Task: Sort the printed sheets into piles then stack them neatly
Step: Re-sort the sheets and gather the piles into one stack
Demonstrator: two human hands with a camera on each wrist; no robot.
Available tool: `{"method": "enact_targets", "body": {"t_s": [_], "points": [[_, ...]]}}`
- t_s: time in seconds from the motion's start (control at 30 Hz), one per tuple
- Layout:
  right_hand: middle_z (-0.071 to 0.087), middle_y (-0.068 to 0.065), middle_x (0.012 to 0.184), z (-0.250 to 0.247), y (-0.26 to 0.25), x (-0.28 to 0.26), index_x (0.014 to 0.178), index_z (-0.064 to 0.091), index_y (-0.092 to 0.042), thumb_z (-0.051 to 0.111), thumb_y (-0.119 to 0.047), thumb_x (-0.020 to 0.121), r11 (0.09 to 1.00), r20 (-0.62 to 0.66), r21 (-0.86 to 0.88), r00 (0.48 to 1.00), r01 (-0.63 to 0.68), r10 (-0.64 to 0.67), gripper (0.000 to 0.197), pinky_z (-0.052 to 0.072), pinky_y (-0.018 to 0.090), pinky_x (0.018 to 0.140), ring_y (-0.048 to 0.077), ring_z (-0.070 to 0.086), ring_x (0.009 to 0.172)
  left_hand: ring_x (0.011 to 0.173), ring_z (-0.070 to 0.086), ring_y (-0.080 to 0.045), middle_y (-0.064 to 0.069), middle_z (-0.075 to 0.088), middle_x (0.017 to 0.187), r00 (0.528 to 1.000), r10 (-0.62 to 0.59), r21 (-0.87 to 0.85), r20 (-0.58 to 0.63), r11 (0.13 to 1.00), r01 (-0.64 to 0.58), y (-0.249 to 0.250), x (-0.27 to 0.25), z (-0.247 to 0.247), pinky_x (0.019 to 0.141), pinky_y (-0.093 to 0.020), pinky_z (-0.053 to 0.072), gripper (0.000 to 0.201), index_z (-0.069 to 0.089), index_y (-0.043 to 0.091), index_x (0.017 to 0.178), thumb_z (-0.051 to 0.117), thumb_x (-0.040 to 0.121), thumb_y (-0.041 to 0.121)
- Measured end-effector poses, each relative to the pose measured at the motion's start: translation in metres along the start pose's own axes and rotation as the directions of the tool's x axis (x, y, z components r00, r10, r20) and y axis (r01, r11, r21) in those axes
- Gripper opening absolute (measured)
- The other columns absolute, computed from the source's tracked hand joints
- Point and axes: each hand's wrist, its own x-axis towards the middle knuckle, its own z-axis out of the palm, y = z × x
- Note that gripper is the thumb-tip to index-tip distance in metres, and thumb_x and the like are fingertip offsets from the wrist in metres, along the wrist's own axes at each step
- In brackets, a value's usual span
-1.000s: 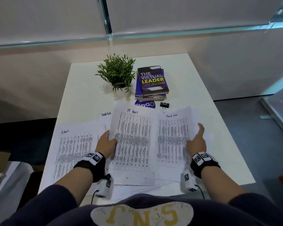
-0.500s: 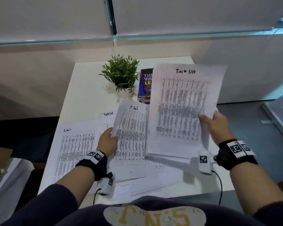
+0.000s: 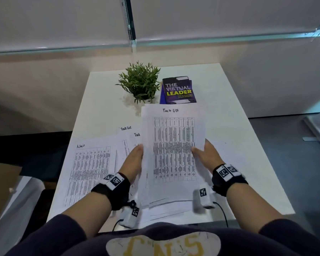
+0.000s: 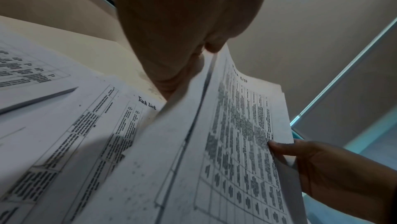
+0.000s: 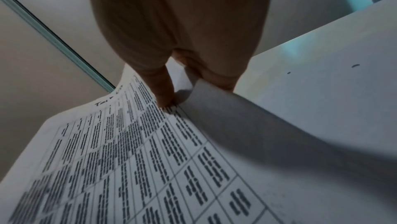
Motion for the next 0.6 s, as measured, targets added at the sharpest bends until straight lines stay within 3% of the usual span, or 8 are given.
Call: {"method": "enact_targets", "body": {"t_s": [0.1, 0.17, 0.23, 0.3, 0.37, 0.43, 0.5, 0.6], "points": [[0.038, 0.005, 0.148, 0.007, -0.006, -0.006, 0.140, 0.028, -0.019, 0.065, -0.026, 0.093, 0.996, 0.032, 0.085, 0.999, -0.004, 0.001, 0.060, 0.033, 0.039, 0.112, 0.023, 0.042, 0.134, 0.126, 0.052, -0.036, -0.022, 0.050, 0.140, 1.000, 0.001, 0.124, 0.023, 0.992, -0.004, -0.011, 0.008, -0.002, 0.108, -0.049, 0.039, 0.081, 0.041, 0.014, 0.142, 0.038, 0.088, 0.074], [0.040, 0.019, 0.149, 0.019, -0.010, -0.008, 0.125, 0.026, -0.031, 0.069, -0.019, 0.090, 0.988, 0.082, 0.153, 0.997, -0.010, -0.002, 0.056, 0.037, 0.047, 0.112, 0.031, 0.046, 0.133, 0.110, 0.061, -0.034, -0.018, 0.063, 0.119, 0.999, 0.044, 0.189, 0.003, 0.981, -0.044, -0.020, 0.014, -0.001, 0.098, -0.048, 0.049, 0.048, 0.051, 0.013, 0.127, 0.054, 0.094, 0.048], [0.040, 0.021, 0.147, 0.030, -0.009, -0.008, 0.124, 0.023, -0.037, 0.067, -0.014, 0.091, 0.990, 0.116, 0.140, 0.993, 0.015, -0.031, 0.060, 0.037, 0.048, 0.112, 0.030, 0.043, 0.136, 0.094, 0.064, -0.034, -0.011, 0.066, 0.098, 0.994, 0.045, 0.214, -0.096, 0.976, -0.023, -0.027, 0.018, -0.001, 0.081, -0.040, 0.055, 0.018, 0.055, 0.013, 0.113, 0.052, 0.097, 0.020], [0.053, 0.017, 0.125, 0.039, -0.004, -0.007, 0.131, 0.019, -0.034, 0.065, -0.014, 0.093, 0.993, 0.157, 0.105, 0.986, 0.044, -0.061, 0.063, 0.048, 0.038, 0.097, 0.026, 0.058, 0.111, 0.087, 0.062, -0.029, -0.003, 0.064, 0.089, 0.982, 0.030, 0.205, -0.185, 0.979, 0.009, -0.033, 0.019, -0.009, 0.073, -0.033, 0.052, 0.015, 0.056, 0.014, 0.109, 0.049, 0.097, 0.011], [0.052, 0.009, 0.102, 0.040, 0.002, -0.007, 0.138, 0.020, -0.020, 0.067, -0.014, 0.091, 0.999, 0.167, 0.016, 0.985, 0.051, -0.052, 0.067, 0.047, 0.028, 0.077, 0.019, 0.055, 0.082, 0.088, 0.063, -0.028, -0.005, 0.066, 0.095, 0.965, 0.006, 0.183, -0.262, 0.982, 0.043, -0.040, 0.022, -0.026, 0.077, -0.035, 0.052, 0.020, 0.058, 0.014, 0.115, 0.049, 0.097, 0.011], [0.052, 0.009, 0.118, 0.038, 0.017, -0.007, 0.142, 0.027, -0.013, 0.072, -0.017, 0.087, 0.979, 0.165, -0.195, 0.986, 0.063, -0.030, 0.072, 0.044, 0.029, 0.087, 0.020, 0.055, 0.102, 0.087, 0.064, -0.029, -0.010, 0.067, 0.100, 0.941, -0.016, 0.143, -0.337, 0.987, 0.069, -0.050, 0.025, -0.048, 0.078, -0.037, 0.053, 0.021, 0.058, 0.015, 0.117, 0.050, 0.097, 0.012], [0.038, 0.009, 0.145, 0.035, 0.033, -0.006, 0.146, 0.031, -0.012, 0.073, -0.023, 0.084, 0.850, 0.181, -0.514, 0.983, 0.116, -0.025, 0.076, 0.037, 0.033, 0.105, 0.024, 0.039, 0.134, 0.079, 0.061, -0.027, -0.014, 0.066, 0.095, 0.909, -0.033, 0.109, -0.416, 0.990, 0.086, -0.056, 0.027, -0.070, 0.072, -0.035, 0.051, 0.022, 0.059, 0.014, 0.116, 0.049, 0.096, 0.010], [0.014, 0.011, 0.161, 0.038, 0.054, -0.007, 0.149, 0.026, -0.012, 0.072, -0.033, 0.079, 0.666, 0.262, -0.713, 0.964, 0.221, -0.039, 0.087, 0.025, 0.038, 0.118, 0.027, 0.014, 0.149, 0.071, 0.055, -0.028, -0.019, 0.059, 0.084, 0.858, -0.056, 0.085, -0.510, 0.990, 0.115, -0.062, 0.031, -0.098, 0.064, -0.035, 0.048, 0.021, 0.058, 0.006, 0.112, 0.049, 0.094, 0.005]]}}
